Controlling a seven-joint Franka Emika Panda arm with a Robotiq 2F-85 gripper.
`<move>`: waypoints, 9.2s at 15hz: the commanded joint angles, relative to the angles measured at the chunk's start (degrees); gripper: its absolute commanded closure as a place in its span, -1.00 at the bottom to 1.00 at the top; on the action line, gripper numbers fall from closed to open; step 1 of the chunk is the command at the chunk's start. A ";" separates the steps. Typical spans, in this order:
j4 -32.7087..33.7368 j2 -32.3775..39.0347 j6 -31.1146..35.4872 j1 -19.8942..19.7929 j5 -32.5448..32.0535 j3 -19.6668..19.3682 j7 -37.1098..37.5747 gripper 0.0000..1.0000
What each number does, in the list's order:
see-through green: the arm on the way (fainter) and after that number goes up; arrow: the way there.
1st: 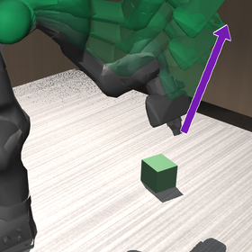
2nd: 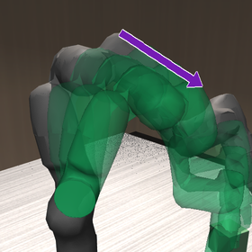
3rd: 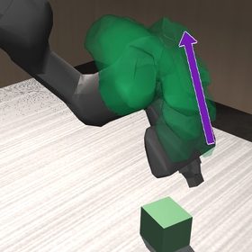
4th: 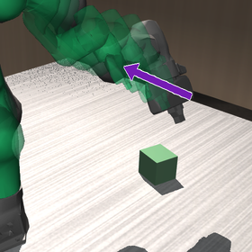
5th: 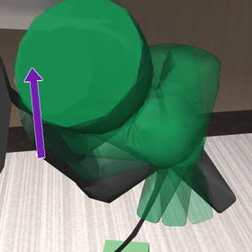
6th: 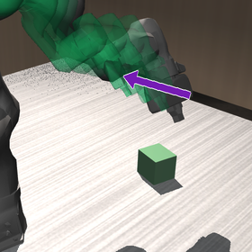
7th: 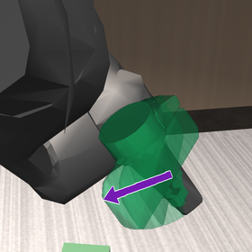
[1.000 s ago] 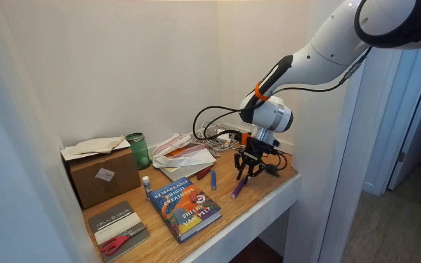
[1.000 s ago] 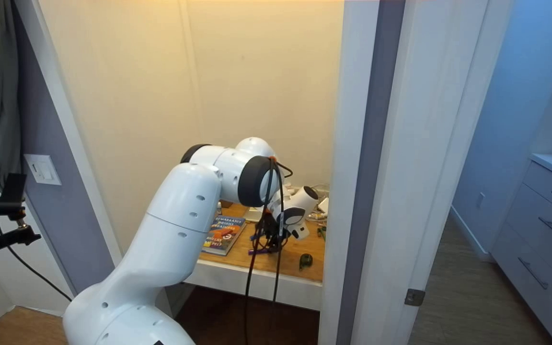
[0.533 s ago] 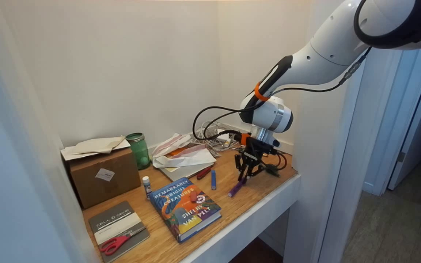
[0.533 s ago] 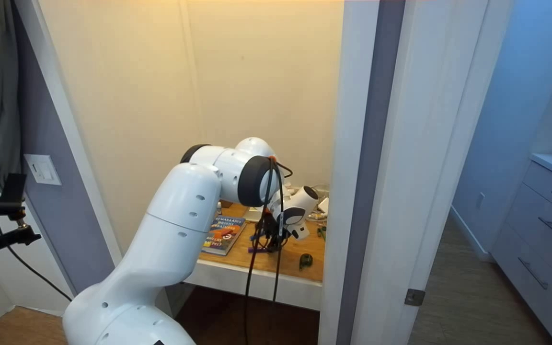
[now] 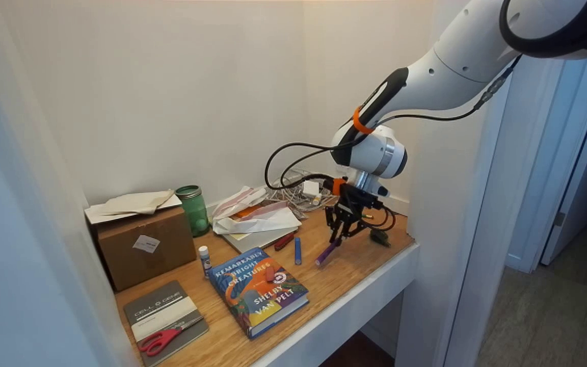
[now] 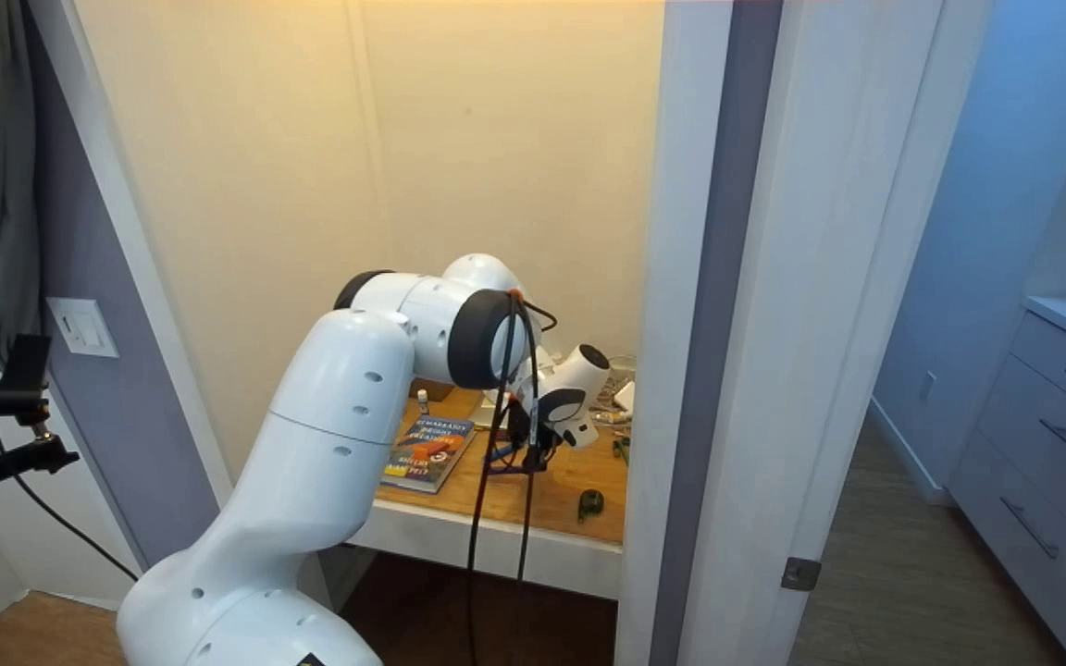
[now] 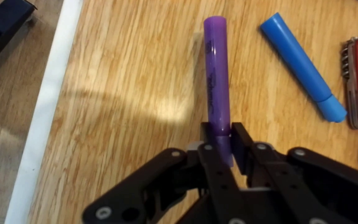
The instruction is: Pick up the purple marker and place it standing upwards on the shelf
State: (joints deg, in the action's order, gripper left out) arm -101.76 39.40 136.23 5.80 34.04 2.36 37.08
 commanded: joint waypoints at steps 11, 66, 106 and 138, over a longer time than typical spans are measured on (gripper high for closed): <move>-12.78 -9.59 19.45 9.19 -15.21 -5.40 15.45 0.91; -9.48 -5.11 19.12 31.51 -80.98 -30.33 79.63 0.91; -0.27 -0.10 -11.43 11.79 -110.68 -2.50 103.02 0.91; 3.91 3.92 -17.80 11.29 -111.82 -0.90 104.59 -1.00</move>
State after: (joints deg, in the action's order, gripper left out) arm -98.59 42.96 118.42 18.55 -75.78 0.04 140.38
